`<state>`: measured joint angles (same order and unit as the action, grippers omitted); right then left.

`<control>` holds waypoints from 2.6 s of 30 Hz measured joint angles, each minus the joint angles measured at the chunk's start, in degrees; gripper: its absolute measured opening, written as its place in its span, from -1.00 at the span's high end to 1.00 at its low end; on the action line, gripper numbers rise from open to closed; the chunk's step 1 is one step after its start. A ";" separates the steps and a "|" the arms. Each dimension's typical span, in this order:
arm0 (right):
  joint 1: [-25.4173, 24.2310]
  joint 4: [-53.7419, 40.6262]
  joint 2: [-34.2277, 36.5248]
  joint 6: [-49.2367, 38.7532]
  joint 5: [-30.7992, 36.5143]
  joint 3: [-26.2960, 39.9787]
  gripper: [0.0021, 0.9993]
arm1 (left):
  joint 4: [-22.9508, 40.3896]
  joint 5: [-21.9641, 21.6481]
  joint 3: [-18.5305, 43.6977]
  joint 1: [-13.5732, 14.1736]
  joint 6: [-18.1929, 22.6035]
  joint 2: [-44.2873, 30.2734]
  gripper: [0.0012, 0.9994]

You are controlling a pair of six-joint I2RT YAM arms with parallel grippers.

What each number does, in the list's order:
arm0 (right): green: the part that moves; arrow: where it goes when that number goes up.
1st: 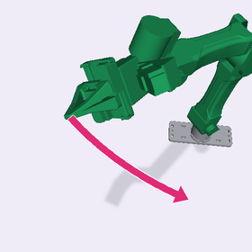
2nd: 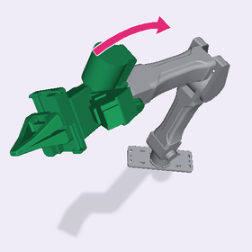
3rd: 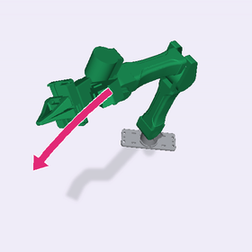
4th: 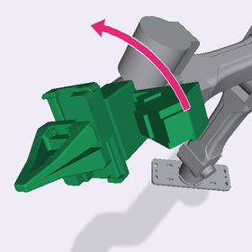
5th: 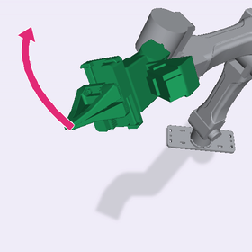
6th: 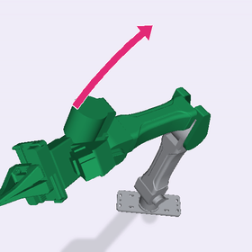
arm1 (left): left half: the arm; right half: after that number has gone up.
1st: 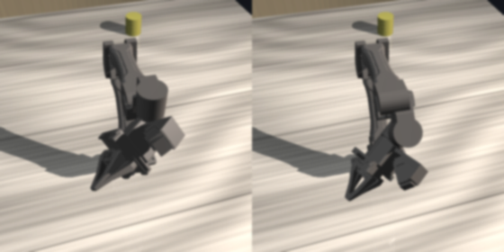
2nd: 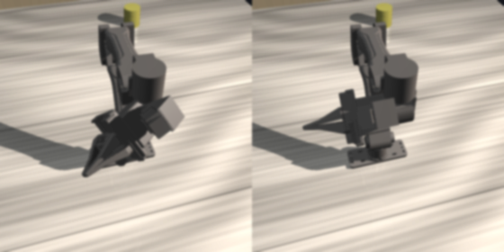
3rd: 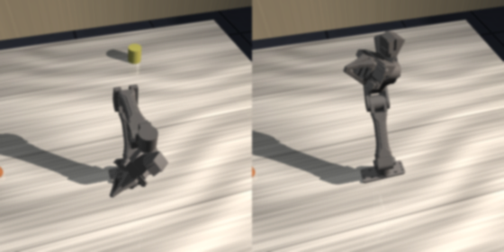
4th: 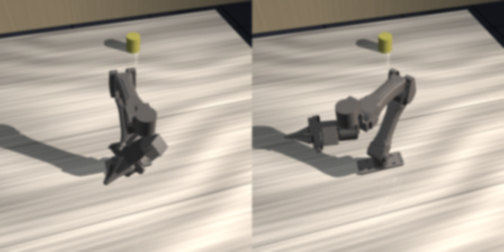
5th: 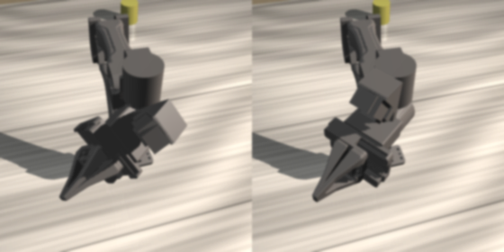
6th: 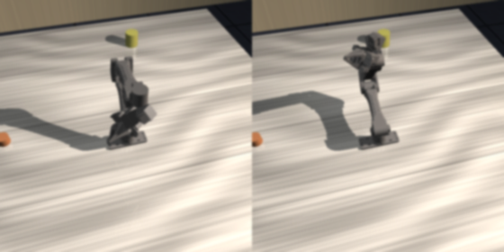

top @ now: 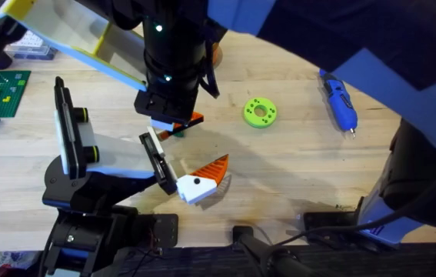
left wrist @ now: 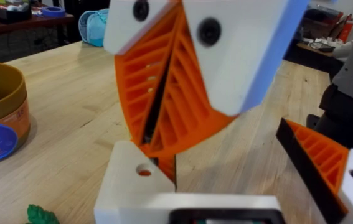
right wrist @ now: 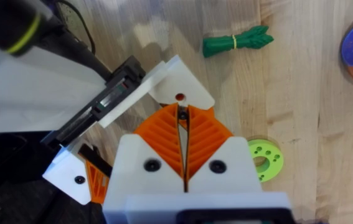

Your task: Pick up the gripper from the table and insert it into the empty holder that is missing its gripper. Then pick up a screw, insert it into the mounting hole, and use the screwdriver to tighten it. Finally, clean up the table by picking up the vegetable and placing it into the bucket.

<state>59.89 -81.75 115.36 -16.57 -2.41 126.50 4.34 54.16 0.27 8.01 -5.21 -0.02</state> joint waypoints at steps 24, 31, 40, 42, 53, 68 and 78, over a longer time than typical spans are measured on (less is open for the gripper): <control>-0.16 -2.89 -2.16 0.01 -0.01 3.87 0.99 | 0.08 0.03 0.00 0.00 0.00 -0.01 -0.97; -0.16 -0.98 -2.16 0.01 -0.01 3.87 0.99 | 0.08 0.03 0.00 0.00 0.00 0.01 -0.97; -0.16 -0.73 -2.10 0.01 -0.02 3.87 0.99 | 0.08 0.03 0.00 0.00 0.00 0.01 -0.97; -0.16 -0.75 -2.09 0.01 -0.01 3.87 0.99 | 0.08 0.03 0.00 0.00 0.00 0.00 -0.97; -0.16 -1.78 -0.52 0.01 -0.03 3.87 0.99 | 0.08 0.03 0.00 0.00 0.00 0.00 -0.97; -0.16 -1.75 0.64 0.01 -0.03 3.87 0.99 | 0.08 0.03 0.00 0.00 0.00 0.01 -0.97; -0.16 -2.17 0.64 0.01 -0.05 3.87 0.99 | 0.08 0.03 0.00 0.00 0.00 -0.01 -0.97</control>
<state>59.72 -83.92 116.01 -16.56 -2.46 130.37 4.43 54.19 0.27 8.01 -5.21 -0.03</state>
